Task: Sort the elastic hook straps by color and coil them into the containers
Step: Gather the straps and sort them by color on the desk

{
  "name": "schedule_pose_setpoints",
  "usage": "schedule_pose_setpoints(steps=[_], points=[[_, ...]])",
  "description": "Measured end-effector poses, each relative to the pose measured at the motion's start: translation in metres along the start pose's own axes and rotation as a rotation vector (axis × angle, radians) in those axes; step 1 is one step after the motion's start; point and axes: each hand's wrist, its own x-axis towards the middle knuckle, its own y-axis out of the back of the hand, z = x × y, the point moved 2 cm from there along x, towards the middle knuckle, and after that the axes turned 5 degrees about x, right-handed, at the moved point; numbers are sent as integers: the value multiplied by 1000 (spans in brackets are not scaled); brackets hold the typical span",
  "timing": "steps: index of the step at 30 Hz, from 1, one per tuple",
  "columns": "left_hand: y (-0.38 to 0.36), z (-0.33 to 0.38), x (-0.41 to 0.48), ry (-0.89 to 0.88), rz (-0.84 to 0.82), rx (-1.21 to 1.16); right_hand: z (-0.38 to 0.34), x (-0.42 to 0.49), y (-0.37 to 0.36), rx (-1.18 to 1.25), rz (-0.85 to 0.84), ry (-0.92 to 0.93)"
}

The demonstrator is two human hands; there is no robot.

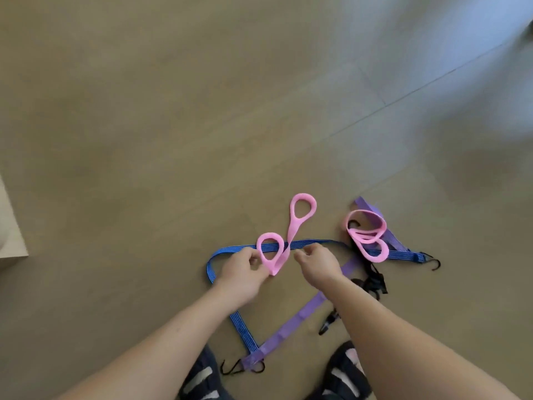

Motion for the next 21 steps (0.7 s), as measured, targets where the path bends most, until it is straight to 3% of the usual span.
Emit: schedule_pose_setpoints(steps=[5,10,17,21], points=[[-34,-45,65,-45,22,0,19,91,-55,-32,42,-57],[-51,-65,93,-100,38,-1,30,126,-77,37,181,-62],[-60,-22,86,-309,56,197,12,68,-35,743,30,149],[-63,8,82,-290,-56,82,9,39,7,851,-21,241]])
